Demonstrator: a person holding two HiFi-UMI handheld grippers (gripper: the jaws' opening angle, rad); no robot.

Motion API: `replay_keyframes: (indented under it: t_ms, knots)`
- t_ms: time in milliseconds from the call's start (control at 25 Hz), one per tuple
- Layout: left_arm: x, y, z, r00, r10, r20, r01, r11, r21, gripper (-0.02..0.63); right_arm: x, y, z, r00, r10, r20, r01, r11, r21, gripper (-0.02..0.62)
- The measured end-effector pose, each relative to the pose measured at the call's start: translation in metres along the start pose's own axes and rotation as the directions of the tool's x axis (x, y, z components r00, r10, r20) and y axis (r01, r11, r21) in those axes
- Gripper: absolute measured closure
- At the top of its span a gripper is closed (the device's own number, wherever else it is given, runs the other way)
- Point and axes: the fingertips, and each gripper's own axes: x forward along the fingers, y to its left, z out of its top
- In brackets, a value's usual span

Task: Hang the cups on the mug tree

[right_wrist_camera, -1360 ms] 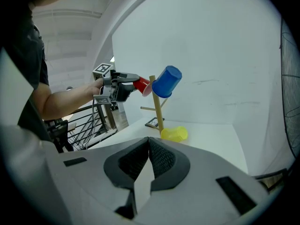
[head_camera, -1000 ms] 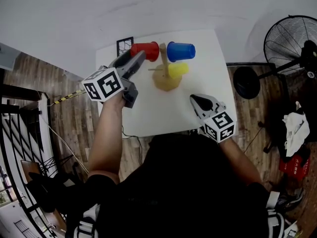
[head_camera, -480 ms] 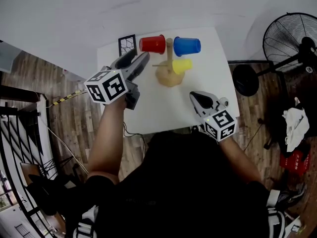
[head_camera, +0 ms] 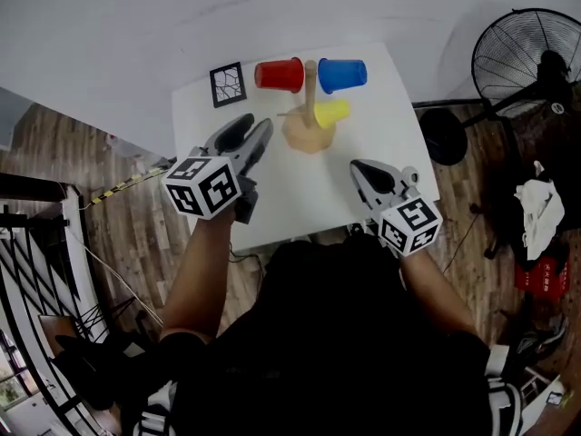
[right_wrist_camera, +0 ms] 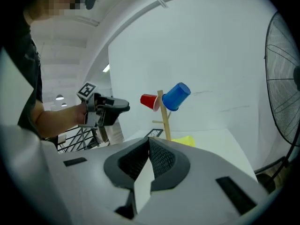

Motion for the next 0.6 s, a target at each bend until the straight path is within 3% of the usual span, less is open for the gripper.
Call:
replay_keyframes:
  t_ms: [280,480,600]
  knots:
    - [-0.019,-0.019,-0.036,0.998,0.023,-0.056,-0.018,0.995,0.097,0.583,-0.003,0.009,0.006,0.998,0.009,0.055,-0.012,0.999,0.044,0.588]
    - [-0.027,-0.044,-0.068,0.992,0.069,-0.107,-0.043,0.974,0.224,0.591,0.0,0.012,0.011,0.998,0.032,0.059,-0.032,0.999,-0.001,0.589]
    - [-0.029,-0.064,-0.087,0.989,0.078,-0.126,-0.046,0.97,0.24,0.591,0.0,0.013,0.016,0.997,0.051,0.052,-0.049,0.998,-0.029,0.589]
